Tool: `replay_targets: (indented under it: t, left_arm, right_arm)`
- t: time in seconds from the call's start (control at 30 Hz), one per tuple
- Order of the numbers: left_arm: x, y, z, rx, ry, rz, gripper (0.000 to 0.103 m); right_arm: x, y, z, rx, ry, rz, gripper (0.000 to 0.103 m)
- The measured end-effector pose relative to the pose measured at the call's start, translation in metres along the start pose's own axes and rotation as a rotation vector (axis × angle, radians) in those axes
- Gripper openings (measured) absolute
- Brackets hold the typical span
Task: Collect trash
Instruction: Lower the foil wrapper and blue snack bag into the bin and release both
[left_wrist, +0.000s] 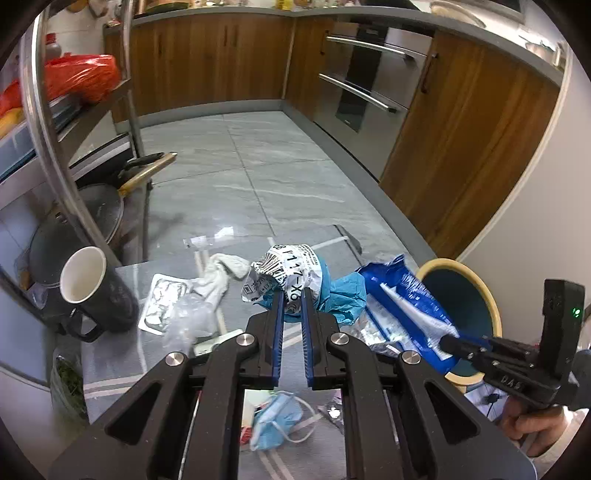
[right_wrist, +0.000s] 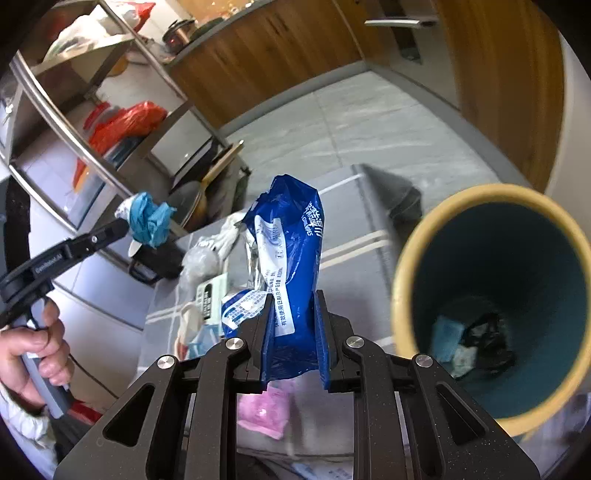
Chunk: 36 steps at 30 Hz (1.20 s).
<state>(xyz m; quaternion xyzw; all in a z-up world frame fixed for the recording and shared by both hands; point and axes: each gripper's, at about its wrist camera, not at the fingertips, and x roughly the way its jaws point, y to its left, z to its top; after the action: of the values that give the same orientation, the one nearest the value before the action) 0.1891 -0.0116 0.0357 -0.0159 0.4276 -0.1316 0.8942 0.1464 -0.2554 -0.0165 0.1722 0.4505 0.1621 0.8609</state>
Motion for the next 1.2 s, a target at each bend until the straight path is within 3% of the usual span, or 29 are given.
replay_targets:
  t: [0.63, 0.97, 1.2]
  left_arm:
    - [0.037, -0.109, 0.0, 0.144, 0.065, -0.143, 0.008]
    - [0.077, -0.196, -0.033, 0.324, 0.137, -0.233, 0.008]
    - [0.113, -0.23, -0.054, 0.394, 0.206, -0.254, 0.009]
  right_arm:
    - [-0.076, -0.081, -0.008, 0.117, -0.134, -0.124, 0.021]
    - [-0.1, -0.121, -0.019, 0.175, -0.17, -0.258, 0.021]
    - [-0.099, -0.145, -0.031, 0.226, -0.14, -0.311, 0.021]
